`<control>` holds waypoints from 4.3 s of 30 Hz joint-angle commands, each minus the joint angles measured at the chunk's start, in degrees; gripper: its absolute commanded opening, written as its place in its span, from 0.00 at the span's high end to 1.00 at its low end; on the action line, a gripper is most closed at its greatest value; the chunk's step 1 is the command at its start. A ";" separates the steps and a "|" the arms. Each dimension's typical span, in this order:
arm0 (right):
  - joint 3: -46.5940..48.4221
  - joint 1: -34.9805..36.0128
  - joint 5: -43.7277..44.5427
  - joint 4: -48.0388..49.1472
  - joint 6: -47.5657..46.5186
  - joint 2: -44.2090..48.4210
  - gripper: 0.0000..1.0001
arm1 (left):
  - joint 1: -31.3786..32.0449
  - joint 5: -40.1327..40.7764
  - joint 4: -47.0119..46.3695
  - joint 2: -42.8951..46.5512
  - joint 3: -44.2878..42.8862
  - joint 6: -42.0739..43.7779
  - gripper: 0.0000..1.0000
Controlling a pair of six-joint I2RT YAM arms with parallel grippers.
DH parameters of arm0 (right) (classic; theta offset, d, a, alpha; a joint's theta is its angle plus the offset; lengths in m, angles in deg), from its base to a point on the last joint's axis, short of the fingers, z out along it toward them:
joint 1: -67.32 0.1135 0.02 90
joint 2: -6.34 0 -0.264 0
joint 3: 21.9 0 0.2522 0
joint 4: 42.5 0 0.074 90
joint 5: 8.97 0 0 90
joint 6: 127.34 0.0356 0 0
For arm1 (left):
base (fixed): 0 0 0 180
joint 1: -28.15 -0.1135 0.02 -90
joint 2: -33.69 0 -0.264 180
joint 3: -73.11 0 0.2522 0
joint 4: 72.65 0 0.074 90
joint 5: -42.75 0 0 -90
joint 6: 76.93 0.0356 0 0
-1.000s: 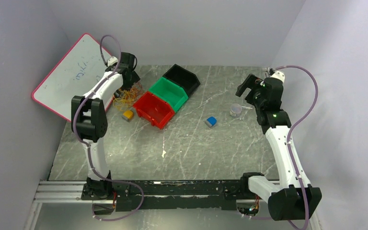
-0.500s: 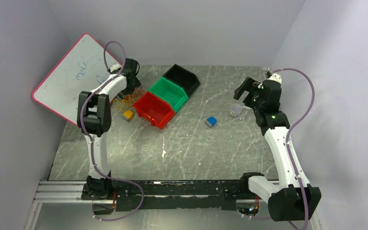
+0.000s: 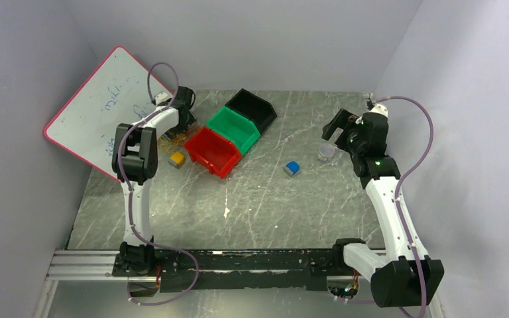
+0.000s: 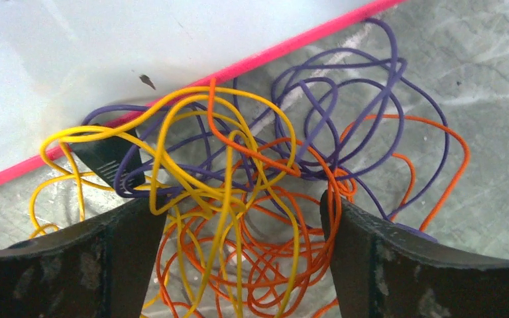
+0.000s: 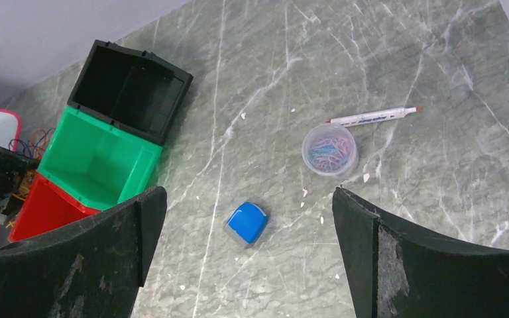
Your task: Untangle the cables
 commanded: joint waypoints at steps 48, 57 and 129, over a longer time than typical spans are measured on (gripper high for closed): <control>2.83 -0.31 -0.53 0.54 -0.12 2.94 0.01 | 2.57 5.81 -13.25 56.42 25.77 29.07 0.93; 2.89 -0.31 -1.83 0.95 0.39 3.56 0.01 | 4.68 0.22 -8.46 63.80 20.26 38.46 0.93; -13.41 -0.05 -15.90 -5.13 0.28 6.57 0.10 | 35.05 -44.15 -31.77 42.17 43.92 30.73 0.44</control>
